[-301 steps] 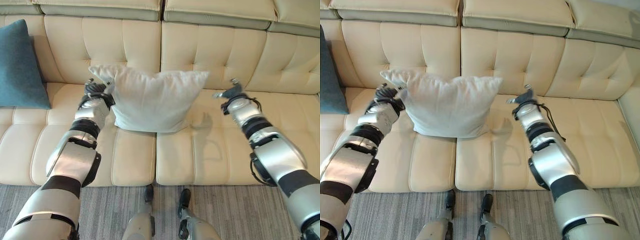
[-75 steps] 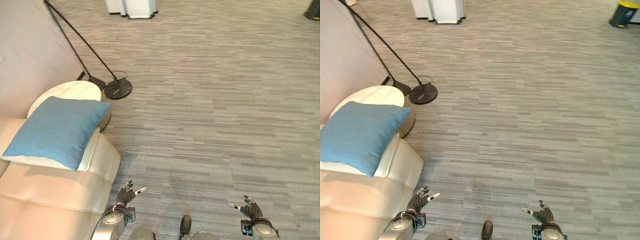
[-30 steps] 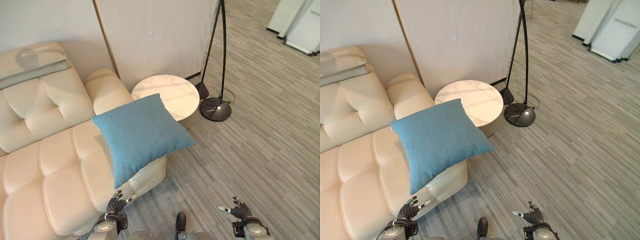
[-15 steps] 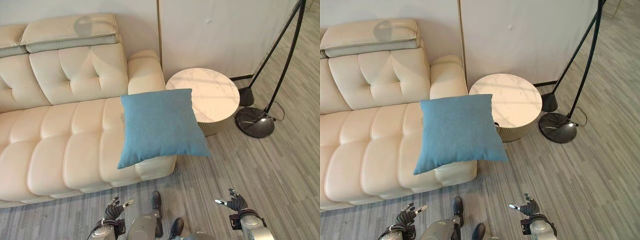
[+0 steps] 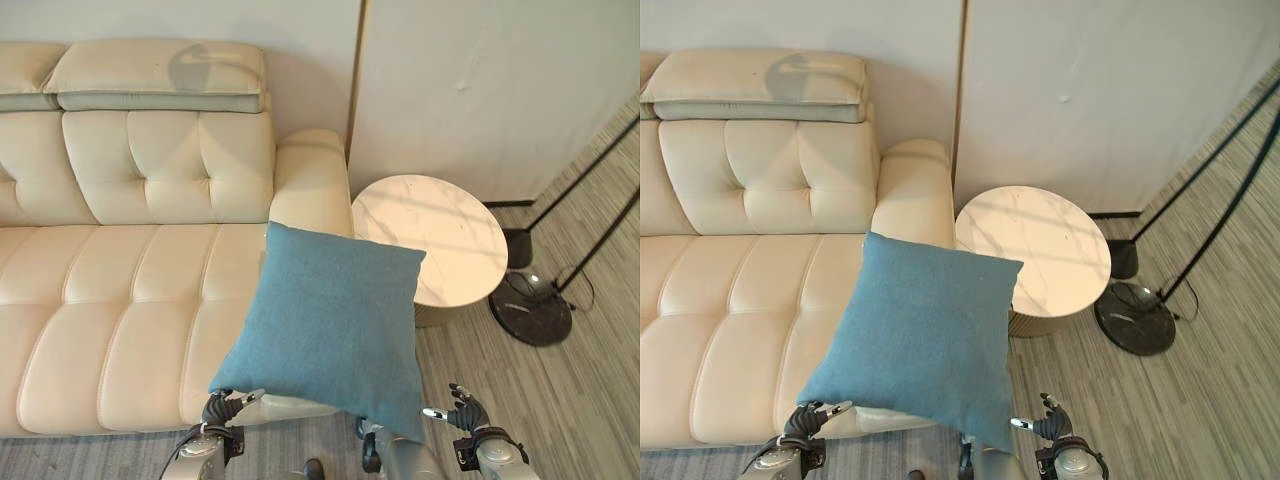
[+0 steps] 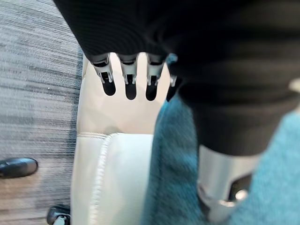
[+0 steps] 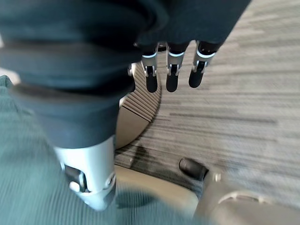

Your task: Pick up all the scattered cushions and arrange them neatly on the sofa.

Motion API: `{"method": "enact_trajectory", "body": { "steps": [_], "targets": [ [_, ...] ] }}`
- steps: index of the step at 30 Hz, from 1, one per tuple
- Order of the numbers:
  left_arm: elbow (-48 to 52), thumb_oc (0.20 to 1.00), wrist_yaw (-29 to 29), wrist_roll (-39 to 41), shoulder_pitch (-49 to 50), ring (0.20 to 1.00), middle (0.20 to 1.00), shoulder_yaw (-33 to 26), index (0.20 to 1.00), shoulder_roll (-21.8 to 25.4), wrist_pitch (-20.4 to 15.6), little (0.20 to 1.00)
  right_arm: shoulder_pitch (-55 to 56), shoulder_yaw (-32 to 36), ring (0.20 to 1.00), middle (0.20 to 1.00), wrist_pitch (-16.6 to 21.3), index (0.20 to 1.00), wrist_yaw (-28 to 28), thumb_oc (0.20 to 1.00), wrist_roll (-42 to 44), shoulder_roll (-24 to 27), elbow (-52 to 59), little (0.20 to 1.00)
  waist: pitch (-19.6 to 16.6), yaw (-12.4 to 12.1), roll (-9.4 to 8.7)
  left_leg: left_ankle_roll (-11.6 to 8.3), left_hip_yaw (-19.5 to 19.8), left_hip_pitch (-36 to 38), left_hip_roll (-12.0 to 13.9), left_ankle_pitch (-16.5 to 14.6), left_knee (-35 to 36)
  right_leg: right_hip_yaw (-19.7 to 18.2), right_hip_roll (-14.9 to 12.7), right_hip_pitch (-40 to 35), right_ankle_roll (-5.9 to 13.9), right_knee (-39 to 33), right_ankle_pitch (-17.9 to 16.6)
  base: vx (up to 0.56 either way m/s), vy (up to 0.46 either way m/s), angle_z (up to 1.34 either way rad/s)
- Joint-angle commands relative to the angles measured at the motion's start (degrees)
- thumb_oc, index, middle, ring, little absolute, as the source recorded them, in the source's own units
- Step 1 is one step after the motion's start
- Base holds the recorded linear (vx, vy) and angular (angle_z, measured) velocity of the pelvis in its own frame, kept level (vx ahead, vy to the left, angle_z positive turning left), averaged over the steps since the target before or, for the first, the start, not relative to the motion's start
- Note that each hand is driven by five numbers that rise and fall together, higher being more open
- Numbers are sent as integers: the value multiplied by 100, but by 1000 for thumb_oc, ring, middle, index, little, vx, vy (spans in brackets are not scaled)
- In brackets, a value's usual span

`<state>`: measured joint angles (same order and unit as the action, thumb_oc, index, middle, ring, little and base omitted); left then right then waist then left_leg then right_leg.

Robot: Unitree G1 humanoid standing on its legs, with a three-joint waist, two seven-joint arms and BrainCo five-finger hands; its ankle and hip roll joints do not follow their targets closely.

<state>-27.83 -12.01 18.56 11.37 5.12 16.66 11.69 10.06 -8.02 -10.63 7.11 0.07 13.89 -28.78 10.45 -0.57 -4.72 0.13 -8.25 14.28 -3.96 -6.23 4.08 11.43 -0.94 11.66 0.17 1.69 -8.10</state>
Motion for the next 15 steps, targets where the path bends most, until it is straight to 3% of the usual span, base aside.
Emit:
{"method": "enact_trajectory", "body": {
  "steps": [1,3,4,5,6,9,10,12,15],
  "targets": [
    [270,1000,167,-361,-214,1000,1000,8,1000,-30,-259,1000,-99,77,1000,1000,108,1000,-11,1000,59,143,220,1000,-91,107,74,33,-45,-916,224,317,92,-85,32,-1075,583,-669,697,103,-114,23],
    [208,1000,171,-322,-185,1000,1000,17,1000,-67,-250,1000,-119,66,1000,1000,92,1000,-13,1000,33,201,201,1000,-159,115,136,-17,-22,-826,257,307,92,-71,61,-1200,532,-669,800,161,-198,3],
    [112,1000,182,-279,-194,1000,1000,-4,1000,-114,-252,1000,-142,147,1000,1000,126,1000,15,1000,172,240,223,1000,-117,136,143,-92,-57,-1000,302,144,-587,-34,8,-1325,472,-669,888,115,-179,-30],
    [111,1000,182,-279,-195,1000,1000,-4,1000,-115,-252,1000,-142,147,1000,1000,127,1000,15,1000,172,241,222,1000,-118,141,144,-93,-52,-1017,305,129,-618,-28,8,-1324,471,-669,888,46,-255,-30],
    [-26,1000,192,-277,-246,1000,1000,59,1000,-97,-257,1000,-189,169,1000,1000,131,1000,56,1000,231,318,199,1000,38,129,133,-222,9,-1434,316,200,-1556,21,-34,-1444,354,-669,932,-22,-170,-8],
    [-213,1000,203,-250,-258,1000,1000,58,1000,-82,-267,1000,-210,199,1000,1000,112,1000,82,1000,221,388,154,1000,143,75,130,-296,279,-1765,239,264,-2225,50,-44,-1514,266,-669,975,-7,-103,4],
    [-264,1000,208,-234,-253,1000,1000,56,1000,-86,-269,1000,-206,203,1000,1000,102,1000,83,1000,210,393,144,1000,131,87,127,-263,275,-1787,258,235,-2167,66,-56,-1511,258,-669,989,66,-55,3],
    [-636,1000,279,-213,-134,1000,1000,7,1000,-95,-222,1000,-174,241,1000,1000,41,1000,59,1000,172,427,87,1000,43,107,138,-202,275,-1610,484,211,-1398,41,-133,-1503,283,-669,1038,101,14,3],
    [-1011,1000,339,-223,-117,1000,1000,26,1000,-124,-187,1000,-149,272,1000,1000,21,1000,61,1000,171,456,113,1000,-40,157,185,-259,424,-1502,671,567,-640,61,-154,-1471,289,-669,1073,49,59,-14]
  ]
}}
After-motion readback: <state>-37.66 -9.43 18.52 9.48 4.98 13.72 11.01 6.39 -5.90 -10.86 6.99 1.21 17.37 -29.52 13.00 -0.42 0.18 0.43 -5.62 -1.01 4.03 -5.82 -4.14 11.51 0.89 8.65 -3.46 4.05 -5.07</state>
